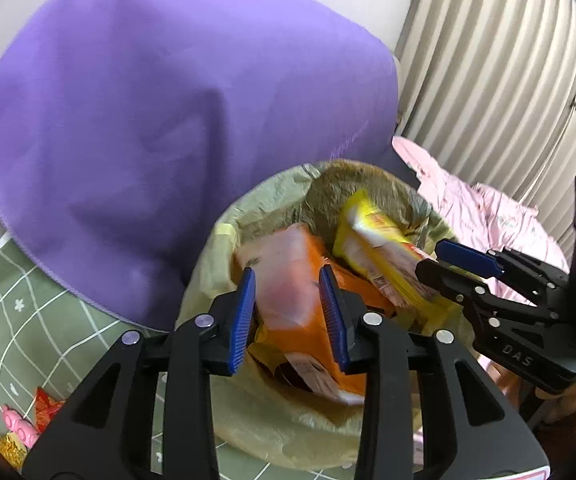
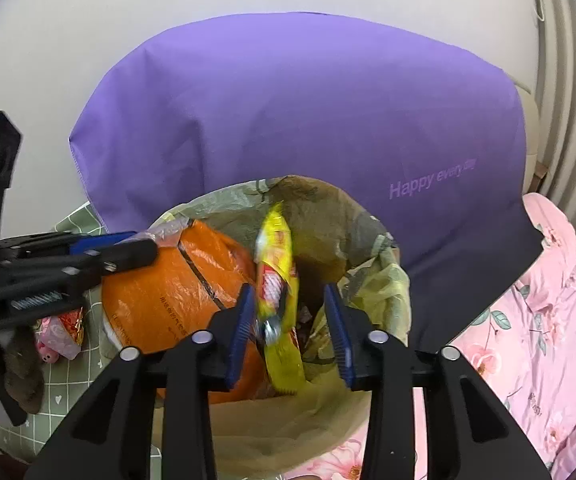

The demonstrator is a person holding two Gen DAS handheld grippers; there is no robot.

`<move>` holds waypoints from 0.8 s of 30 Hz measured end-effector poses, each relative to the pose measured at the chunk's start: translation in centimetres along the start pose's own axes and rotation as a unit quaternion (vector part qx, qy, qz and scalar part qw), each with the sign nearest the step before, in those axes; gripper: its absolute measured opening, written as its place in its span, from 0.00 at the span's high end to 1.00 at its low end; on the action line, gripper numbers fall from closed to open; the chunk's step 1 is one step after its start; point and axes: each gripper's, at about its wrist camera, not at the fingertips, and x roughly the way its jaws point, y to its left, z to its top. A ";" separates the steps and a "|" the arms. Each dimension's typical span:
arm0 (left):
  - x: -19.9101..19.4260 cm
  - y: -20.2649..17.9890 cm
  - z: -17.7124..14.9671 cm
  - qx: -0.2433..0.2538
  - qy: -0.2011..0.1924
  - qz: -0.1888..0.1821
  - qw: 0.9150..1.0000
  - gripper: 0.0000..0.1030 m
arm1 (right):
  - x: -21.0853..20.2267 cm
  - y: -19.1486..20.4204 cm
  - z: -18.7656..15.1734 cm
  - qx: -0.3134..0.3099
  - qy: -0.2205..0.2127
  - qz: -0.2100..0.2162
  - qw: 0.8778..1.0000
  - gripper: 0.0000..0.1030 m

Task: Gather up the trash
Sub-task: 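Carry the orange bag and yellow snack stick over the yellow bag and open both tools, then grasp the red snack packet with the right tool while the left tool returns to the tray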

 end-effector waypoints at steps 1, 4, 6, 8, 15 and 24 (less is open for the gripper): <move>-0.5 0.2 0.0 -0.003 -0.006 0.002 1.000 0.68 | -0.1 -0.1 0.0 0.001 0.000 -0.003 1.000 0.65; -2.1 1.1 -0.4 -0.013 -0.022 0.003 1.000 0.63 | -0.8 -0.1 0.0 0.006 -0.006 -0.012 1.000 0.65; -3.2 2.0 -0.8 -0.023 -0.033 0.003 0.999 0.62 | -1.2 0.1 0.2 0.008 -0.010 -0.015 1.000 0.64; -4.3 3.0 -1.3 -0.031 -0.044 0.010 0.998 0.62 | -1.7 0.6 0.3 0.005 -0.015 -0.013 1.000 0.64; -8.5 8.8 -4.9 -0.079 -0.070 0.059 0.993 0.59 | -2.4 4.3 1.4 -0.010 -0.037 0.012 0.999 0.64; -12.4 19.1 -11.6 -0.125 -0.045 0.163 0.978 0.58 | -0.8 11.9 1.6 -0.058 -0.034 0.074 0.995 0.64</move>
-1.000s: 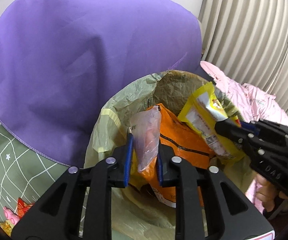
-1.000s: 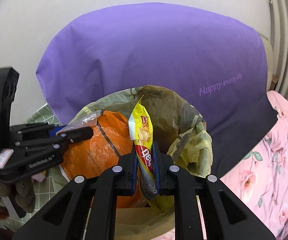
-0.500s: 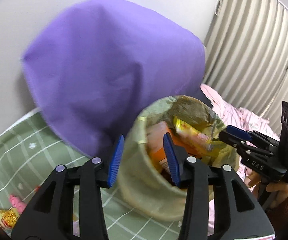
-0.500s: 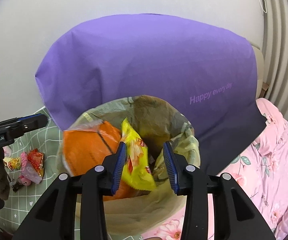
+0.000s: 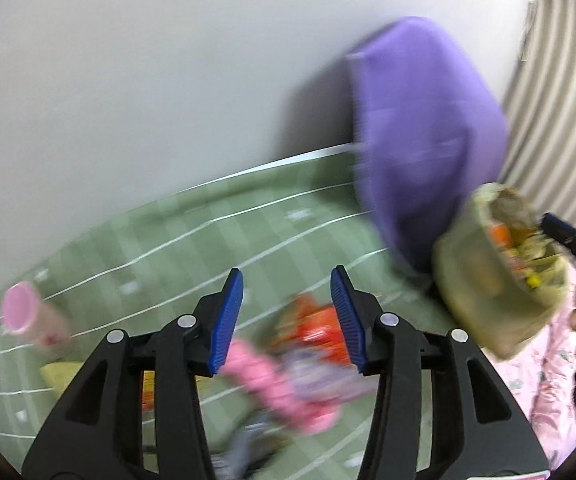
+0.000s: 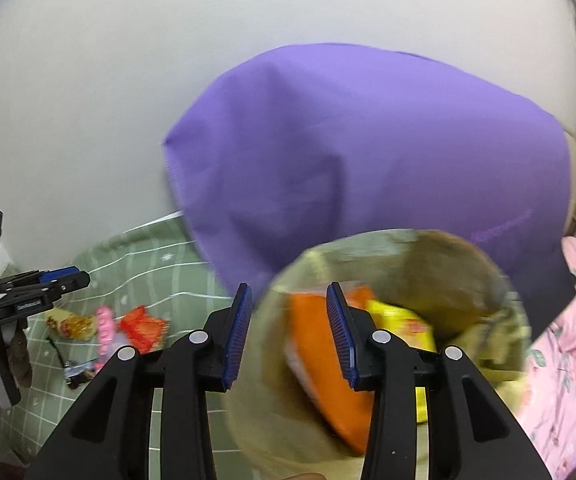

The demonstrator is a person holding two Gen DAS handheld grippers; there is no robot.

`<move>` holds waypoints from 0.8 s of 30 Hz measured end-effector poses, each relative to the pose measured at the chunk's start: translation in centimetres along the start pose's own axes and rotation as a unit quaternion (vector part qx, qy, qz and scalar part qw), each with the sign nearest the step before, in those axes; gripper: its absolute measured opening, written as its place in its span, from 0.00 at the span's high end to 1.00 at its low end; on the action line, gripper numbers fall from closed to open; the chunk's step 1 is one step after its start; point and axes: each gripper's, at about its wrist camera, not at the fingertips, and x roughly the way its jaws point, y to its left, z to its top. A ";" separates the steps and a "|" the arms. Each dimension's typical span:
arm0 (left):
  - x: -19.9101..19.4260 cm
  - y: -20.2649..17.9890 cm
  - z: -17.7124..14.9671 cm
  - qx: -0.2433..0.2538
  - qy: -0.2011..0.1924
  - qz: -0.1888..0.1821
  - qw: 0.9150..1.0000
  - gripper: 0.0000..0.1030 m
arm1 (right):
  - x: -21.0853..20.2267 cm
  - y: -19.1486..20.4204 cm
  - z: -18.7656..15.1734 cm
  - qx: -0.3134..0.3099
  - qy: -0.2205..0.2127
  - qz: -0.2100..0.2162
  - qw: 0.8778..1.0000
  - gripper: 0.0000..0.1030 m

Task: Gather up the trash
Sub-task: 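Grasp the red snack packet with the right tool while the left tool returns to the tray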

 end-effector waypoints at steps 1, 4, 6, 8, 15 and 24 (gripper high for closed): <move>0.1 1.4 -0.5 -0.002 0.005 0.015 1.000 0.58 | 0.4 0.7 -0.1 -0.003 0.003 0.009 1.000 0.64; 0.3 5.2 -2.3 -0.018 0.019 0.053 0.998 0.58 | 1.9 3.2 -0.8 -0.019 0.020 0.043 0.999 0.64; 0.3 7.2 -3.7 -0.037 0.029 0.069 0.997 0.58 | 3.3 5.3 -1.6 -0.039 0.041 0.075 0.996 0.63; 0.1 9.0 -5.2 -0.060 0.044 0.079 0.994 0.58 | 4.6 7.3 -2.5 -0.060 0.061 0.106 0.991 0.57; -1.5 10.0 -9.1 -0.091 0.064 0.081 0.990 0.58 | 8.6 13.0 -3.8 -0.137 0.096 0.153 0.974 0.56; -4.3 9.4 -10.3 -0.108 0.055 0.067 0.990 0.58 | 14.3 15.9 -3.2 -0.185 0.129 0.166 0.960 0.55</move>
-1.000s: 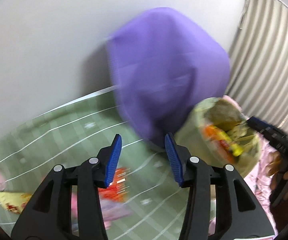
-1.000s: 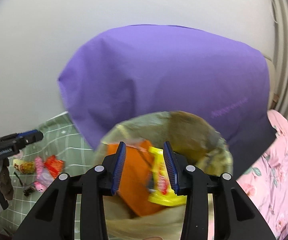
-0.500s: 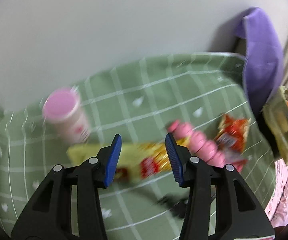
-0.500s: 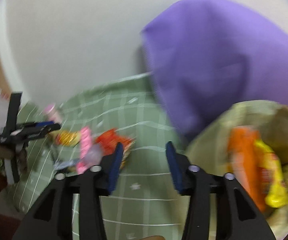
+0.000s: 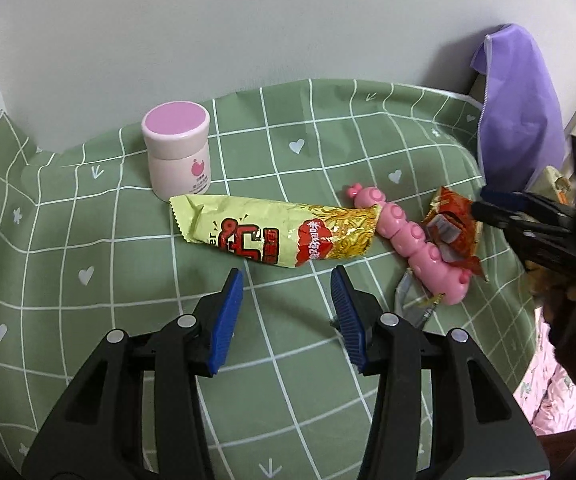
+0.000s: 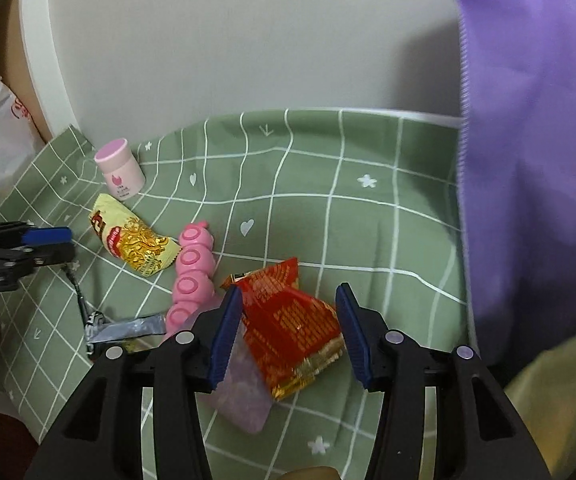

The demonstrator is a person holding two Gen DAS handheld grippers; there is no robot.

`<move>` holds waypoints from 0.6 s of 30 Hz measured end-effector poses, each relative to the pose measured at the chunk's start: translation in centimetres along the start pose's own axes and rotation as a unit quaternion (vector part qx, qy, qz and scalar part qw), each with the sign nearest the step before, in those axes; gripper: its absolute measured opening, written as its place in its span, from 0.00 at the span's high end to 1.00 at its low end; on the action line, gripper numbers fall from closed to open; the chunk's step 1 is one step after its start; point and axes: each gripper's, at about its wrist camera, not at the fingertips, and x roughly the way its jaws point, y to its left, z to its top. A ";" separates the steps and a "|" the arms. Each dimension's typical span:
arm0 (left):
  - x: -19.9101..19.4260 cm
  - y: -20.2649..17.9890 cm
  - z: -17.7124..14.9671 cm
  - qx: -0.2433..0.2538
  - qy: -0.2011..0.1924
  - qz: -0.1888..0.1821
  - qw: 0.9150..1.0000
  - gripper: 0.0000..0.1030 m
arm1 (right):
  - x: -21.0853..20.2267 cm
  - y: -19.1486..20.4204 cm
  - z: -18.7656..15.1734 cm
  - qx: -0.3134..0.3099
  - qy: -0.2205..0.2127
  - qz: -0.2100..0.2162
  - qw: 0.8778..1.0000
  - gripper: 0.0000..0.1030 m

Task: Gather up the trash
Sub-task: 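Grasp the red snack packet with the right tool while the left tool returns to the tray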

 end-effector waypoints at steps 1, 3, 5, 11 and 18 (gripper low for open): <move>-0.3 -0.1 -0.1 0.002 -0.002 -0.003 1.000 0.58 | 0.5 0.0 0.0 -0.001 0.007 0.000 1.000 0.55; -0.7 -0.3 -0.2 0.012 -0.006 -0.005 1.000 0.58 | 1.2 0.0 -0.5 0.004 0.021 -0.001 1.000 0.55; -0.7 -0.4 -0.2 0.019 -0.007 -0.006 1.000 0.58 | 1.4 -0.1 -1.1 0.016 0.030 -0.001 0.999 0.55; -0.1 -0.9 -0.4 0.023 -0.004 -0.027 0.999 0.57 | 0.5 -0.2 -3.7 0.051 0.049 -0.012 0.997 0.55; 1.5 -2.1 -1.2 0.052 0.016 -0.047 0.997 0.56 | 0.0 -0.6 -6.4 0.110 0.055 -0.016 0.992 0.55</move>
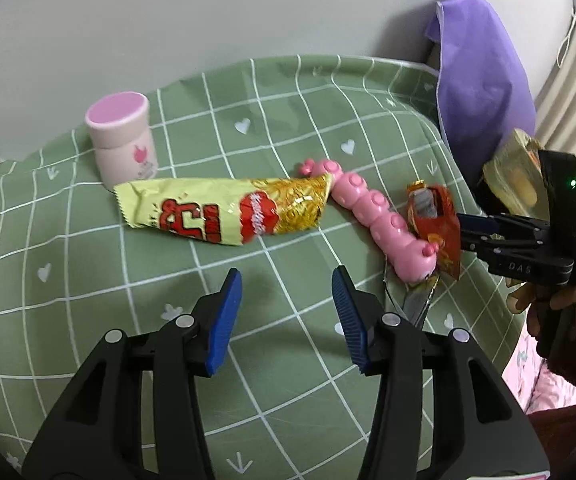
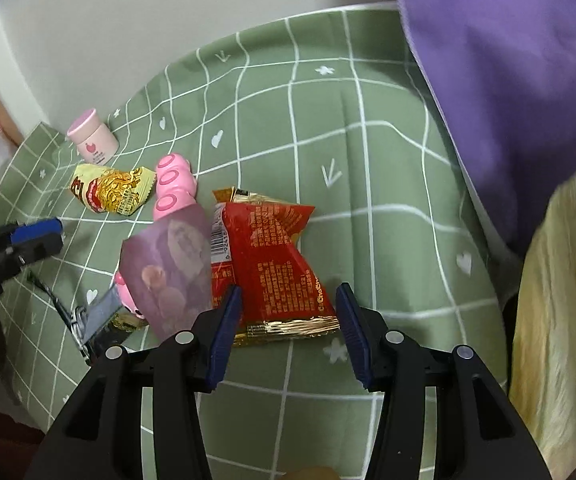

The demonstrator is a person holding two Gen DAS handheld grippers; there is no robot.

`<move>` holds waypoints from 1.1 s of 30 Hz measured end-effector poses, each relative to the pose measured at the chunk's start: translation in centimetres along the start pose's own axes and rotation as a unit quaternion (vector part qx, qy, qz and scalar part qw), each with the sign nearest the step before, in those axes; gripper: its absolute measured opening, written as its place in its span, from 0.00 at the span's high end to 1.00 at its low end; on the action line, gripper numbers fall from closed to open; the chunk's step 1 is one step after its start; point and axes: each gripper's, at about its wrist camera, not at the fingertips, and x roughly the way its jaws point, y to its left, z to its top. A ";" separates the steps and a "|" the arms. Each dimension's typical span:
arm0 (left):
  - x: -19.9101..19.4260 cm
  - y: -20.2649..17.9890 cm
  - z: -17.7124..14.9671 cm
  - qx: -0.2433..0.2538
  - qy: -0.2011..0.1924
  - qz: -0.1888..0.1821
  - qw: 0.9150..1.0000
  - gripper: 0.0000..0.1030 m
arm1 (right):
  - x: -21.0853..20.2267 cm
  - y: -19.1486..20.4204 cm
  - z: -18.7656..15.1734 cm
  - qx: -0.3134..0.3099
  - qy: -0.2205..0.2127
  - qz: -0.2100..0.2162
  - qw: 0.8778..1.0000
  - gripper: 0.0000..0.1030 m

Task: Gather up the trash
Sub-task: 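Grasp the red snack packet with the right tool while the left tool returns to the tray, then grasp the black-silver wrapper with the left tool and lift it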

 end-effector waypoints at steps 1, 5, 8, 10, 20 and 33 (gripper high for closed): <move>0.2 0.0 0.0 -0.001 0.002 -0.002 1.000 0.56 | 0.0 0.0 -0.1 0.005 -0.001 0.000 1.000 0.55; 0.5 0.0 0.0 -0.001 0.003 -0.006 1.000 0.56 | 0.3 0.4 -0.5 0.010 0.000 -0.002 1.000 0.48; 0.5 0.2 0.1 -0.005 0.001 -0.006 1.000 0.56 | 0.4 0.6 -0.3 0.003 0.007 -0.009 1.000 0.48; 0.5 0.4 0.1 -0.009 -0.001 -0.005 1.000 0.56 | 0.5 0.7 -0.3 0.000 0.010 -0.011 1.000 0.47; 0.5 0.0 -0.1 -0.010 0.002 -0.014 1.000 0.56 | -0.3 1.1 -0.9 -0.010 0.003 -0.017 1.000 0.56; 1.1 -3.1 -0.9 0.034 0.018 -0.017 0.999 0.56 | -4.8 -0.8 -1.5 0.024 -0.051 -0.046 0.997 0.57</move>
